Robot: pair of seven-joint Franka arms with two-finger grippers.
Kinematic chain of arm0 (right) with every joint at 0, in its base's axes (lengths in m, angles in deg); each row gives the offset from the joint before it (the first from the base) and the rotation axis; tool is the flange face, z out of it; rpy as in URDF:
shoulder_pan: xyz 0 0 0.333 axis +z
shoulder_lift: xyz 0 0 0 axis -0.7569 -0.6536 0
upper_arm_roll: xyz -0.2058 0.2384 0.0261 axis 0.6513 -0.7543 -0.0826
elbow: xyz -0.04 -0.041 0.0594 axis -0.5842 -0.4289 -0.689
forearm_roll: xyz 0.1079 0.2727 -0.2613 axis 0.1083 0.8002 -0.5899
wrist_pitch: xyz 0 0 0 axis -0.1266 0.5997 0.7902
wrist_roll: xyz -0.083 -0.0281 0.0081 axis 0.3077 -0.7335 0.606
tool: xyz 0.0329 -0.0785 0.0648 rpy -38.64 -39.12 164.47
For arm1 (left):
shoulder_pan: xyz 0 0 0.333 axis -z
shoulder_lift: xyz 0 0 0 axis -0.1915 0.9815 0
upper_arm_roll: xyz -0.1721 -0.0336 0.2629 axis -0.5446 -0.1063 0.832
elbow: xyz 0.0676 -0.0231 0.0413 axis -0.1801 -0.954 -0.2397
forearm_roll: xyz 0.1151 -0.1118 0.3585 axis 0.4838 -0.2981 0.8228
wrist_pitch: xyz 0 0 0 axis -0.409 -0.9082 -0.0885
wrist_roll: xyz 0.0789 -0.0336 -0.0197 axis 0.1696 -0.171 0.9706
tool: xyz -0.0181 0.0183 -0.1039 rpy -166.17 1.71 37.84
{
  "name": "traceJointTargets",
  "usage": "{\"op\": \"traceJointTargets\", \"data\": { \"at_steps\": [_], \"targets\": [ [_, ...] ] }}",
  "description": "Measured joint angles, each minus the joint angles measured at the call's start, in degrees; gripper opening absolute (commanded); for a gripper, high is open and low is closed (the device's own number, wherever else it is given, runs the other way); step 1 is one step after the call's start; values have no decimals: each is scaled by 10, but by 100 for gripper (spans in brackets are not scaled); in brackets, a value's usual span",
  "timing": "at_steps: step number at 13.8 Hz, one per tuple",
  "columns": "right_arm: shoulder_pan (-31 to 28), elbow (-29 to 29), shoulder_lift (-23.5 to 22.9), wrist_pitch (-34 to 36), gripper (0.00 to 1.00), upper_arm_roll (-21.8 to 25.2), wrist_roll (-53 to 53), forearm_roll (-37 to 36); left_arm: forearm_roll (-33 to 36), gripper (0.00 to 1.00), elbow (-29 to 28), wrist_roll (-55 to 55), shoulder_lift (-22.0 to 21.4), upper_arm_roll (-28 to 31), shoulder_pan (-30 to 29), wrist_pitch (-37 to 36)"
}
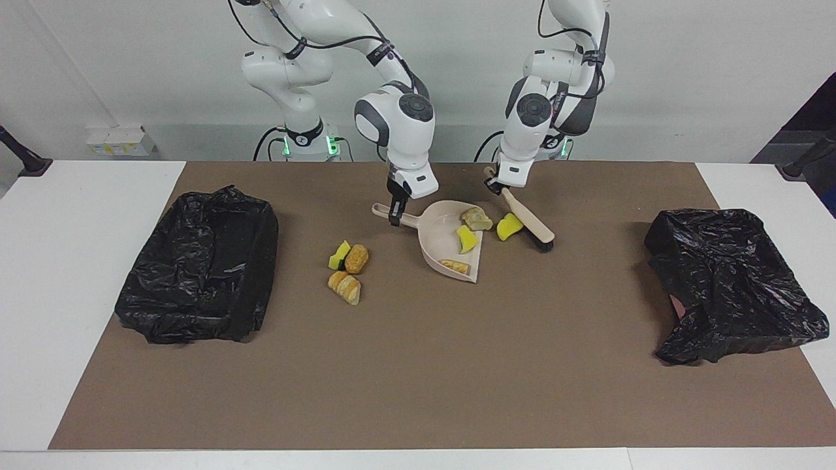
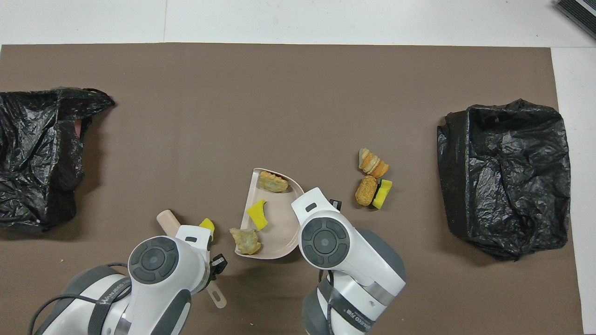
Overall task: Sweep and dump trash in bin
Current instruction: 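Brush the remaining pieces into the dustpan held by the right gripper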
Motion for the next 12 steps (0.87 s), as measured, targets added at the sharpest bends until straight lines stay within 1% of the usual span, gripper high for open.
{"op": "traceJointTargets", "data": {
  "at_steps": [3,9,12],
  "targets": [
    [0,1,0,4,0,0,1,0,24,0,7,-24,2,-22,9,0],
    [0,2,0,6,0,0,1,0,74,0,34,-50,3,-29,70,2],
    [0,2,0,6,0,0,1,0,74,0,58,-73,23,-33,76,46]
  ]
}}
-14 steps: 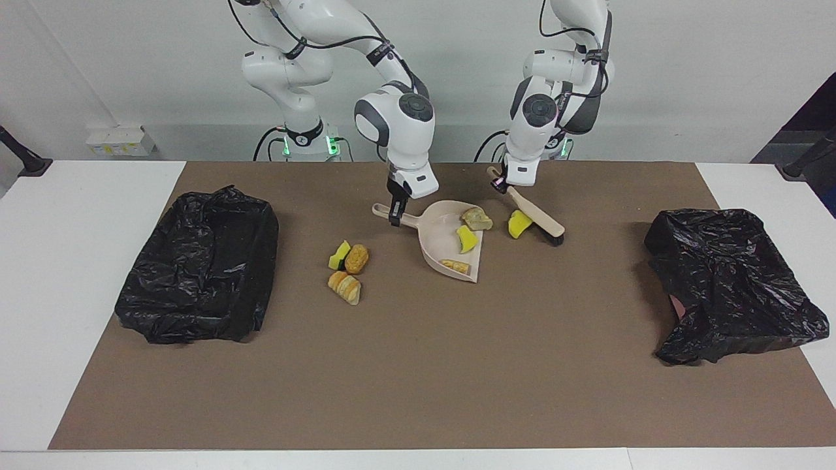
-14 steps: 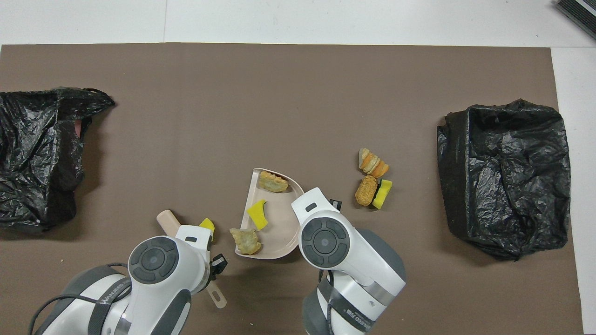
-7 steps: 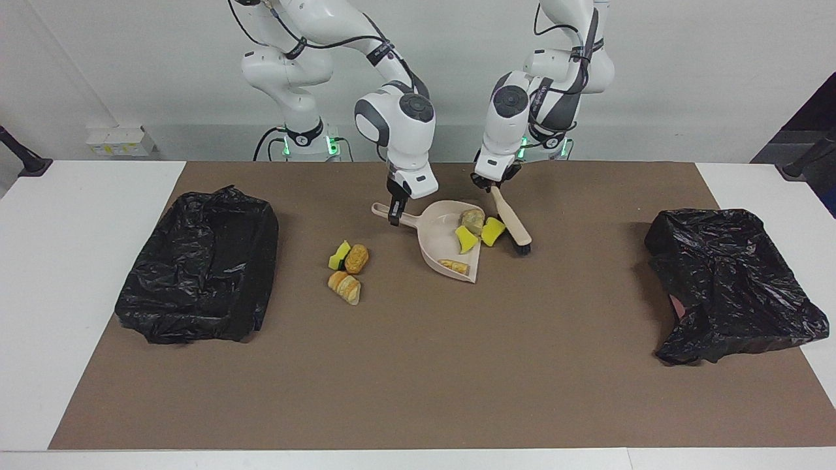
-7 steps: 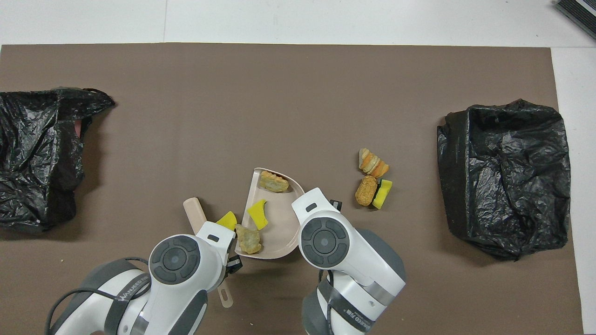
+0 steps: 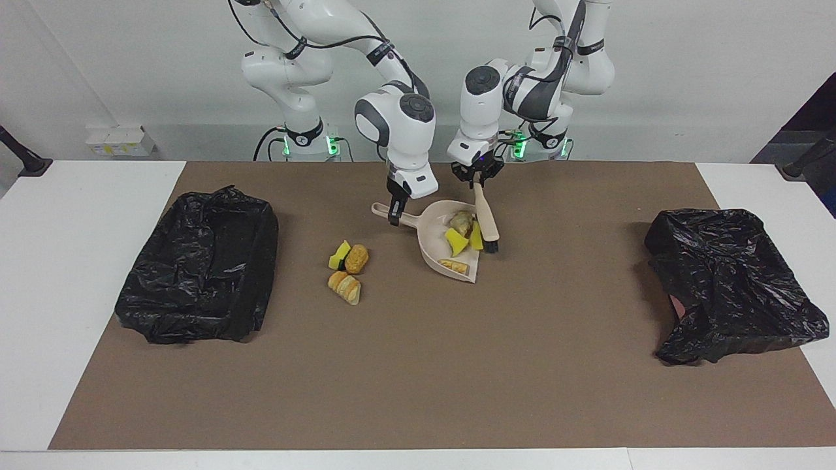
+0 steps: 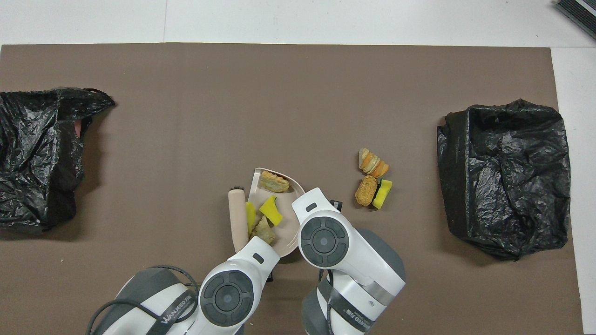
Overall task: Sweep and dump trash in bin
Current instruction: 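Brush the remaining pieces into the dustpan held by the right gripper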
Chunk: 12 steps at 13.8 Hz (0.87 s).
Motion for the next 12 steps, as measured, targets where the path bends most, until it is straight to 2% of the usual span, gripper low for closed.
{"op": "traceJointTargets", "data": {
  "at_steps": [3,5,9,12],
  "targets": [
    [0,0,0,0,0,0,0,0,-5,0,41,-34,33,-1,6,4],
    [0,0,0,0,0,0,0,0,-36,0,63,-78,41,6,5,-19],
    [0,0,0,0,0,0,0,0,-131,0,138,-230,34,56,-33,-192],
    [0,0,0,1,0,0,0,0,-148,0,153,-255,21,68,-45,-239]
  ]
}}
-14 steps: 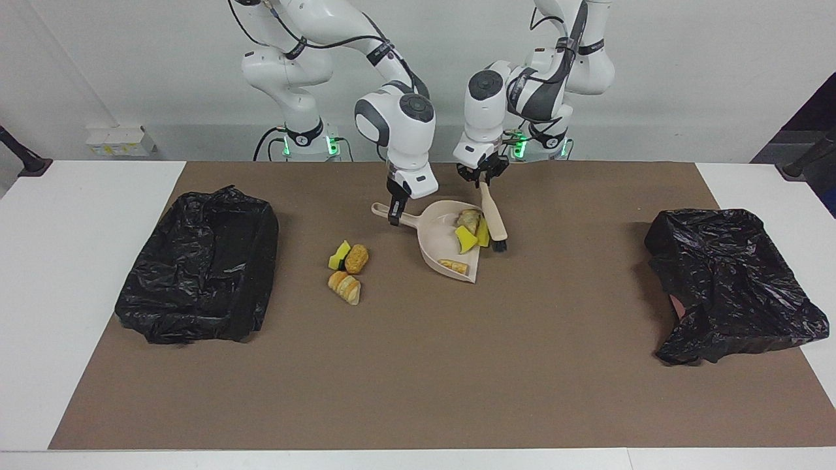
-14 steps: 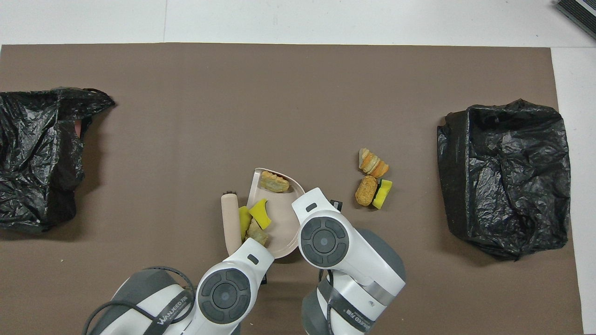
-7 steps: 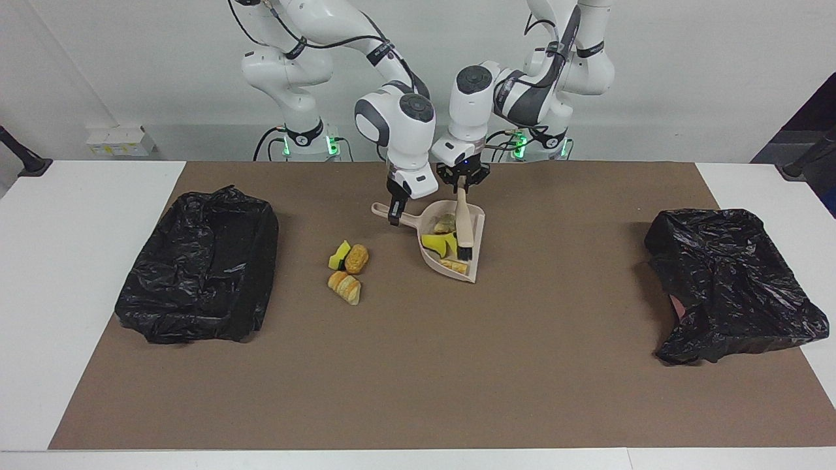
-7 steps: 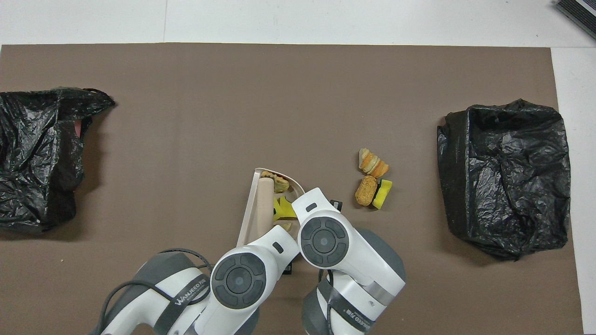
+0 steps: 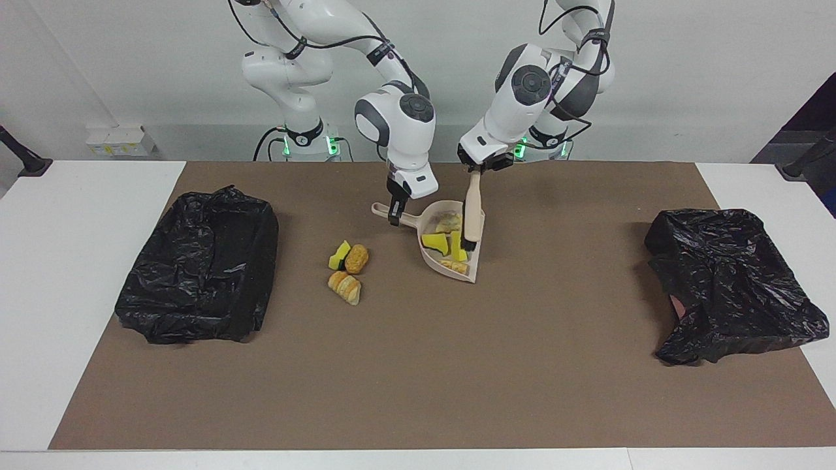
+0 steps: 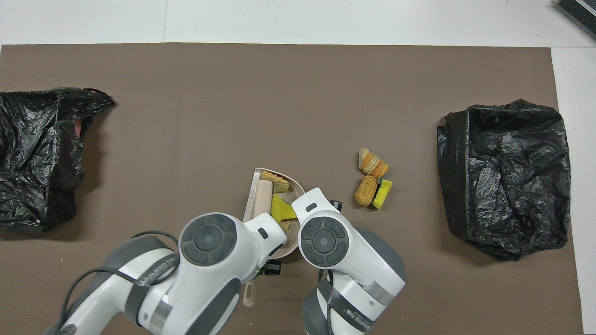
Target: Sweep and dump trash in bin
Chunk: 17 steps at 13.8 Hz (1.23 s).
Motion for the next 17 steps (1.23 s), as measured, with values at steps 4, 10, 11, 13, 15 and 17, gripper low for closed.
{"op": "traceJointTargets", "data": {
  "at_steps": [4,10,11,13,15,17],
  "targets": [
    [-4,13,16,53,0,1,1,0,-2,0,0,1,-2,-3,0,-34],
    [-24,20,89,138,0,54,-72,20,-2,0,-40,83,-38,-10,0,-39],
    [-24,21,107,152,0,79,-98,26,-2,0,-57,108,-51,-21,1,-25],
    [-25,27,143,175,0,137,-147,38,-2,0,-93,165,-71,-70,2,13],
    [-26,45,172,202,0,212,-203,41,-2,0,-119,209,-79,-127,5,49],
    [-30,75,184,220,0,299,-277,42,-3,0,-133,228,-80,-177,6,68]
  ]
}}
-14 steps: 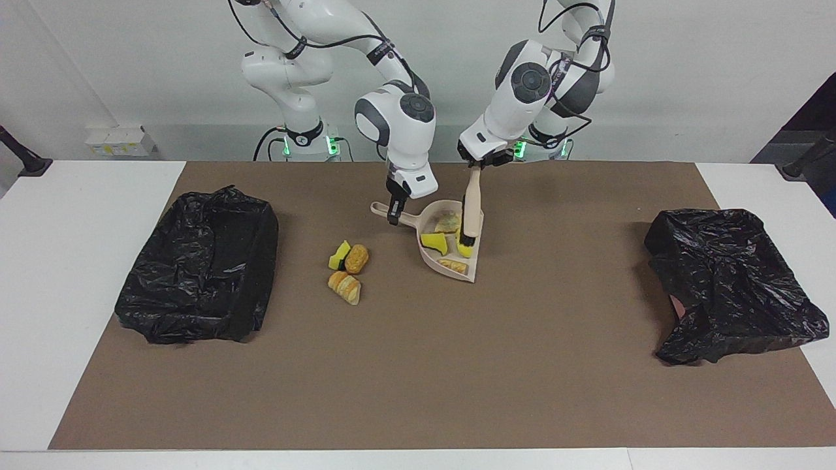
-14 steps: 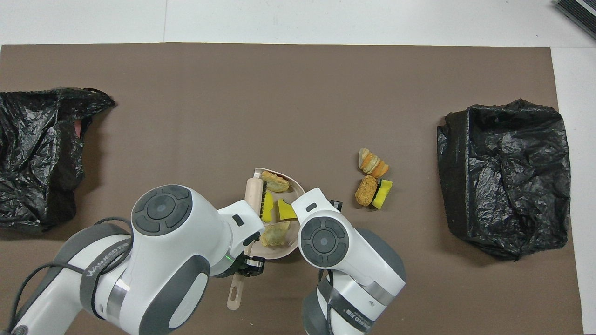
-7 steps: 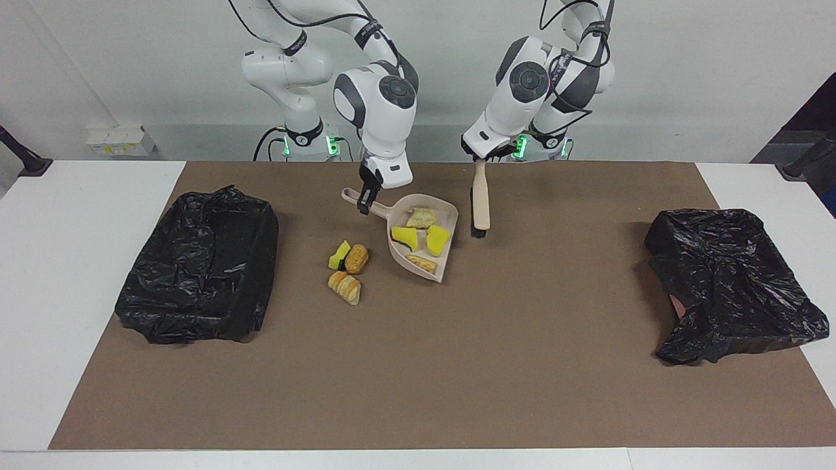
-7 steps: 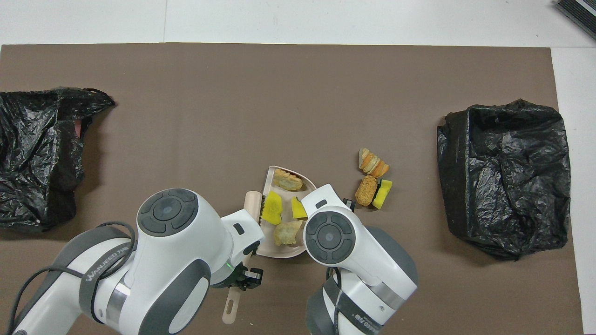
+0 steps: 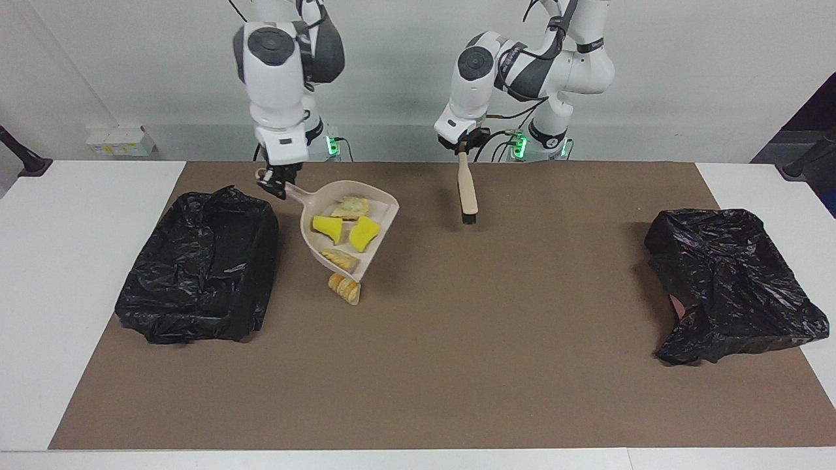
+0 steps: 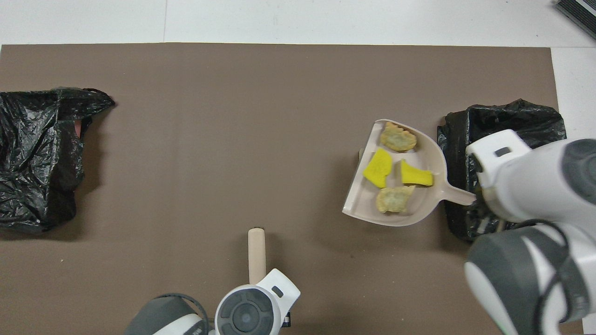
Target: Sweep and dump trash in bin
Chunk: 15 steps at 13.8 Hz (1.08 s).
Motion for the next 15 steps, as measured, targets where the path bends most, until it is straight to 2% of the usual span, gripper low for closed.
{"op": "traceJointTargets", "data": {
  "at_steps": [3,5,7,8,10,12,14,15],
  "targets": [
    [-2,31,0,7,0,119,-106,0,-2,0,-32,36,0,-63,2,74],
    [-3,39,-3,4,0,177,-167,-13,-23,0,-57,42,0,-76,7,110],
    [-3,41,-6,-9,0,203,-197,-77,-36,2,-66,42,0,-76,7,118],
    [-3,41,-6,-20,0,205,-212,-113,-45,10,-66,42,0,-76,7,118],
    [-1,41,-12,-46,0,204,-250,-179,-58,18,-67,42,0,-76,7,118],
    [0,40,-27,-71,0,202,-294,-232,-63,38,-69,42,0,-76,7,118],
    [0,36,-47,-101,0,201,-325,-271,-65,73,-70,42,0,-76,7,119],
    [1,34,-55,-111,0,200,-337,-287,-66,100,-70,42,1,-76,7,119]
  ]
}}
